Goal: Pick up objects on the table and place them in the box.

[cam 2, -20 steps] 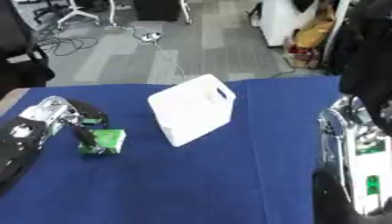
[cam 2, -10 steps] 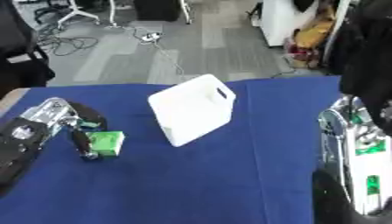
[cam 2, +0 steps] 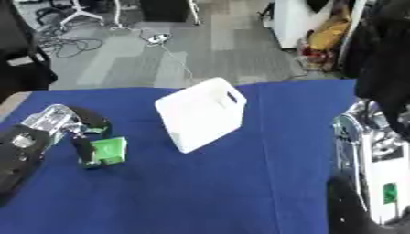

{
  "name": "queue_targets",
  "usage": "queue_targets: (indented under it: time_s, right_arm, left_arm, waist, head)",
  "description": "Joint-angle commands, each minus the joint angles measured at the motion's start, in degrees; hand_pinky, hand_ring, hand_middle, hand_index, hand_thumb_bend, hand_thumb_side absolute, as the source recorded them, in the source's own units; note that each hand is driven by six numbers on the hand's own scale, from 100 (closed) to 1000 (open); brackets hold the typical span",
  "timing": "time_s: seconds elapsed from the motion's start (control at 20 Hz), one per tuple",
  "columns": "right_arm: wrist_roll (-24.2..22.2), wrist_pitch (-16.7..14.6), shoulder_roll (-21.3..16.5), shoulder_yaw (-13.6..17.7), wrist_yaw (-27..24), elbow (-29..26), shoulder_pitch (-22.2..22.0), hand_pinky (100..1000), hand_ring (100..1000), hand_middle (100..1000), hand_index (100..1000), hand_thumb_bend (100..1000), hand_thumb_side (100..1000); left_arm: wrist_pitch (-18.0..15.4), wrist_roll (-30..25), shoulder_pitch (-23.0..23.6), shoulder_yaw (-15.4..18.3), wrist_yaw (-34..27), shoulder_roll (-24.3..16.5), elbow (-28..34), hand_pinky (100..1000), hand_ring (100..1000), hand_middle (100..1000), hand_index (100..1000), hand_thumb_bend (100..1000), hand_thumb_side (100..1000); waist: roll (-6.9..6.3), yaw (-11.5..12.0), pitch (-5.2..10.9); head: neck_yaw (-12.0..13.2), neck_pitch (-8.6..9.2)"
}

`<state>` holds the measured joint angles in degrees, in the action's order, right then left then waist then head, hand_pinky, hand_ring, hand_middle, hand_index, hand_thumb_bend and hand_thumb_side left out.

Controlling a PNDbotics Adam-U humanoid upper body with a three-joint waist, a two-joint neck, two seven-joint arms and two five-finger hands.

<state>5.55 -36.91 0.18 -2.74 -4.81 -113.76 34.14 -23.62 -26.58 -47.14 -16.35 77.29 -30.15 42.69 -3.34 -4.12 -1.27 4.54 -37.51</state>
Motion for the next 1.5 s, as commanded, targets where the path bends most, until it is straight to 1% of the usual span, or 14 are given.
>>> queue_targets:
  time_s: [0.05,0.15,0.25,0.3,0.35,0.4,0.45,0.55,0.7,0.8,1.0,1.15,1.3,1.5]
  right_arm:
    - [0.28,-0.01,-0.05,-0.27,0.34,-0.83,1.32,236,333,425,682,148,1000]
    - [0.32,0.0,-0.04,-0.27,0.36,-0.83,1.31,236,333,425,682,144,1000]
    - [0.36,0.01,-0.03,-0.29,0.36,-0.83,1.31,236,333,425,681,142,1000]
    - [0.37,0.0,-0.03,-0.29,0.36,-0.83,1.31,236,333,425,681,143,1000]
    - [0.39,0.0,-0.02,-0.29,0.36,-0.83,1.31,236,333,425,682,140,1000]
    - [0.4,0.01,-0.01,-0.3,0.36,-0.83,1.31,236,333,425,682,140,1000]
    - [0.41,0.01,0.0,-0.29,0.38,-0.83,1.31,236,333,424,681,139,1000]
    - [0.45,0.0,0.01,-0.3,0.41,-0.83,1.31,236,332,424,681,138,1000]
    - [0.52,0.0,0.01,-0.3,0.44,-0.83,1.3,236,332,423,681,138,1000]
    - [0.55,0.0,0.01,-0.29,0.47,-0.83,1.29,236,332,423,681,138,1000]
    - [0.58,0.02,0.01,-0.31,0.5,-0.83,1.29,236,333,423,682,138,1000]
    - [0.55,0.02,0.06,-0.35,0.51,-0.83,1.27,236,333,424,682,137,1000]
    - [0.56,0.04,0.1,-0.38,0.48,-0.83,1.23,236,332,424,681,137,1000]
    - [0.58,0.07,0.12,-0.41,0.44,-0.83,1.18,236,332,424,680,137,1000]
  left_arm:
    - [0.87,1.29,-0.9,0.74,-1.27,-1.16,-0.08,209,298,399,484,100,844]
    - [1.18,1.48,-0.91,0.79,-1.95,-1.19,-0.13,149,229,335,426,100,833]
    - [1.15,2.09,-0.88,0.65,-2.46,-1.24,0.3,100,139,248,362,100,814]
    - [1.1,2.49,-0.84,0.54,-2.64,-1.28,0.52,100,161,271,377,100,817]
    - [1.08,2.83,-0.84,0.46,-2.76,-1.29,0.68,100,100,184,320,100,798]
    - [1.08,3.21,-0.84,0.38,-2.83,-1.31,0.82,100,100,170,311,100,795]
    - [1.13,3.43,-0.84,0.3,-2.84,-1.31,0.85,100,100,132,291,100,787]
    - [1.27,3.71,-0.89,0.29,-2.94,-1.29,0.78,100,100,101,283,100,782]
    - [1.81,4.61,-0.92,0.42,-3.65,-1.3,0.82,100,100,100,278,100,775]
    - [2.64,6.18,-0.95,0.71,-4.88,-1.24,1.12,100,100,100,276,100,766]
    - [6.68,12.5,-1.06,0.71,-9.14,-1.17,2.69,100,100,100,274,100,758]
    - [9.03,15.67,-1.37,0.24,-10.8,-1.34,3.97,100,100,100,257,100,742]
    - [10.16,16.63,-1.94,-0.15,-11.54,-1.62,4.9,100,100,100,255,100,737]
    - [10.85,16.4,-3.13,-0.14,-12.48,-1.86,6.93,100,100,100,257,100,733]
  waist:
    - [0.08,0.07,0.69]
    - [0.07,0.07,0.69]
    - [0.06,0.06,0.7]
    - [0.06,0.06,0.69]
    - [0.06,0.05,0.7]
    - [0.05,0.04,0.69]
    - [0.05,0.03,0.7]
    - [0.04,0.02,0.71]
    - [0.02,0.03,0.71]
    - [0.02,0.05,0.72]
    - [0.03,0.04,0.73]
    - [0.0,-0.02,0.77]
    - [-0.06,-0.07,0.8]
    - [-0.11,-0.1,0.84]
  head:
    - [0.5,-0.1]
    - [0.51,-0.13]
    - [0.53,-0.15]
    - [0.53,-0.15]
    - [0.53,-0.13]
    - [0.53,-0.11]
    - [0.55,-0.1]
    - [0.54,-0.08]
    - [0.52,-0.06]
    - [0.52,-0.08]
    - [0.52,-0.08]
    - [0.59,-0.13]
    - [0.62,-0.2]
    - [0.6,-0.29]
